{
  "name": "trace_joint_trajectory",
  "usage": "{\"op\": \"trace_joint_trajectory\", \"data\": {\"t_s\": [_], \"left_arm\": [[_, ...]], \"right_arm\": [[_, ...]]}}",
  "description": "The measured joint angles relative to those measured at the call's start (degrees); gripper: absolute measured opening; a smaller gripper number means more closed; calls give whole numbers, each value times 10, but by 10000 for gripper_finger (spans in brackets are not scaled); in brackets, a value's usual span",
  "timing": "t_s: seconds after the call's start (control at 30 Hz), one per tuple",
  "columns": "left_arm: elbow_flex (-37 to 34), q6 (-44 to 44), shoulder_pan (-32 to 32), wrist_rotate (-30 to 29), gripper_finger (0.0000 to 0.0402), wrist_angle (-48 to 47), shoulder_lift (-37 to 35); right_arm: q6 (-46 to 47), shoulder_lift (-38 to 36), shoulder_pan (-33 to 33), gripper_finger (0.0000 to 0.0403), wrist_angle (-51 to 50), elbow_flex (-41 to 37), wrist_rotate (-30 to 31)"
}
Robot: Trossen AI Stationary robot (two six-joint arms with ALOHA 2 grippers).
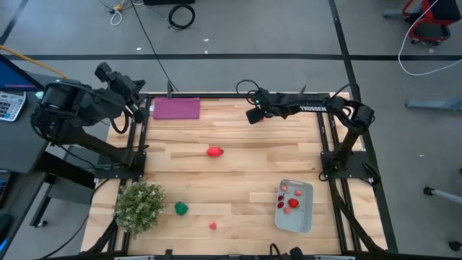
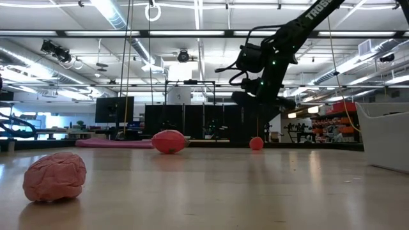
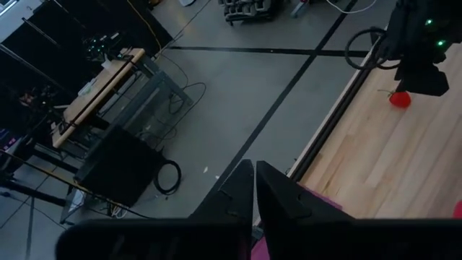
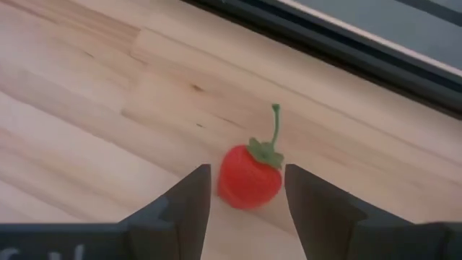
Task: Pick and placing Produce into tupperware
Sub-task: Put the red strawberry into the gray bin
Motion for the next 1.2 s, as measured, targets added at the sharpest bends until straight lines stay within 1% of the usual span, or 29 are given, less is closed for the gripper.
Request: {"op": "trace_joint_trajectory", "data": {"t_s": [0.37,0.53,0.63,0.87,1.2], "left_arm": [[0,30,0,0,14,0,0],[0,28,0,0,19,0,0],[0,27,0,0,25,0,0],[0,29,0,0,31,0,0],[-2,28,0,0,16,0,0]], "right_arm": [[20,0,-14,185,11,-9,-3],[19,0,-24,185,16,-9,-8],[19,14,-26,186,25,-9,-24],[-15,67,-27,197,71,-8,-27],[-18,76,-42,199,62,0,-15]]}}
